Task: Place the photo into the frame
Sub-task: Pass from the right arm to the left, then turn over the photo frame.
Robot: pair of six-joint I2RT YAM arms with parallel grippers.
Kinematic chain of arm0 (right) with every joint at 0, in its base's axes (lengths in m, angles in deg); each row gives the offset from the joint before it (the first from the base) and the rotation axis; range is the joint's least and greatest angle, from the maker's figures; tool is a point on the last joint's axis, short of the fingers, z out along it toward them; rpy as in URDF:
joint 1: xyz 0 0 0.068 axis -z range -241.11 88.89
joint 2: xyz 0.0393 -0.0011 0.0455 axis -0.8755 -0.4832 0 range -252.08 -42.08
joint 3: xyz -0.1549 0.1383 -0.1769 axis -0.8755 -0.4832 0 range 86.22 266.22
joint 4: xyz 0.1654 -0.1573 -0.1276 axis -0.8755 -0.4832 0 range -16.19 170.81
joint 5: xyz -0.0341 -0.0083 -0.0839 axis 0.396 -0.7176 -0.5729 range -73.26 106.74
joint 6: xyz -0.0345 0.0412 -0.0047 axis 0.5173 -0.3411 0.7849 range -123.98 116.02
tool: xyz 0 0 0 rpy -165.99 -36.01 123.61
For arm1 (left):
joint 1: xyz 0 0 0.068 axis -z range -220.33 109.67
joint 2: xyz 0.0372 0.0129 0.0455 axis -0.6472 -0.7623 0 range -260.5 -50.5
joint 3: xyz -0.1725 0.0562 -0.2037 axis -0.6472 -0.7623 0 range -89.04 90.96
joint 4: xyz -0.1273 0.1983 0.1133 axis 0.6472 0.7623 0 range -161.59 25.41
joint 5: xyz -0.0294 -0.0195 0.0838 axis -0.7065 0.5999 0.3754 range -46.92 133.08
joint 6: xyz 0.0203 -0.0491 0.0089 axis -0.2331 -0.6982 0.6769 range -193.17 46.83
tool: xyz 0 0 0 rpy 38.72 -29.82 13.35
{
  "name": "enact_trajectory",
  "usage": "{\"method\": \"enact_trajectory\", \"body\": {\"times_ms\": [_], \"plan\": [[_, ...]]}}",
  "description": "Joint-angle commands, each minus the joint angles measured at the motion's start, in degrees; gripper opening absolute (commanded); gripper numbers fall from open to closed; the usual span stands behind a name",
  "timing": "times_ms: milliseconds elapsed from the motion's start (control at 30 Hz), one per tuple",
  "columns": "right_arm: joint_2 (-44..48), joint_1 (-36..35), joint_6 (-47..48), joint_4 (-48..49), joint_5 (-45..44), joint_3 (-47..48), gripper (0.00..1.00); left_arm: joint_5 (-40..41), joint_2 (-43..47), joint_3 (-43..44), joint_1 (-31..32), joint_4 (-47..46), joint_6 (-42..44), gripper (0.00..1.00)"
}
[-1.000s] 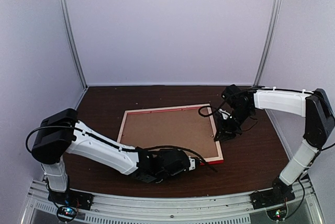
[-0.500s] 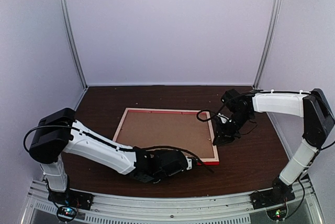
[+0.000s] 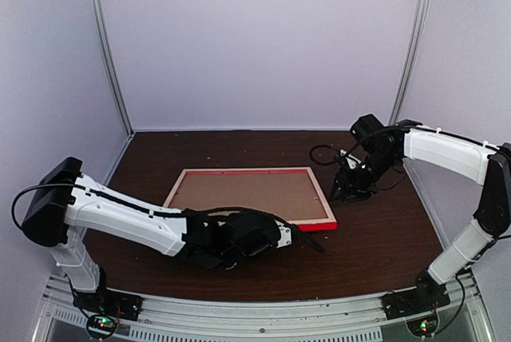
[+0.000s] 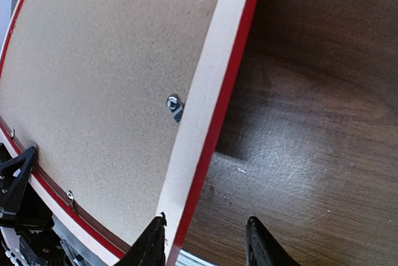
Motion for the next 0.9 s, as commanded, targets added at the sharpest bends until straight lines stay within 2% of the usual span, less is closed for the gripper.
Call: {"method": "enact_trajectory", "body": {"times_ms": [0,167,267,533,700,867], "plan": [[3.8,2.1,2.1,-4.2,-4.1,4.0,0.44,1.2,5.4,4.3,-0.6,-0.6,-0.4,0.13],[7.3,3.9,2.6,-4.3,-5.5,7.2,0.45,0.6,7.4,8.1,-0.8,4.1,2.0,0.09],[9.0,4.6,2.7,-3.4,-6.0,8.3,0.46,-0.5,8.2,11.7,-1.6,9.0,2.4,0.0],[13.3,5.7,1.9,2.6,-7.5,9.8,0.47,-5.8,11.1,22.8,-6.2,20.4,1.6,0.0],[16.2,5.8,3.8,6.4,-8.4,10.4,0.51,-16.2,12.3,32.9,-11.0,31.2,-1.7,0.0],[19.1,5.8,6.6,15.5,-3.0,5.8,0.56,-24.9,11.5,41.9,-15.9,40.9,-3.3,0.0]]}}
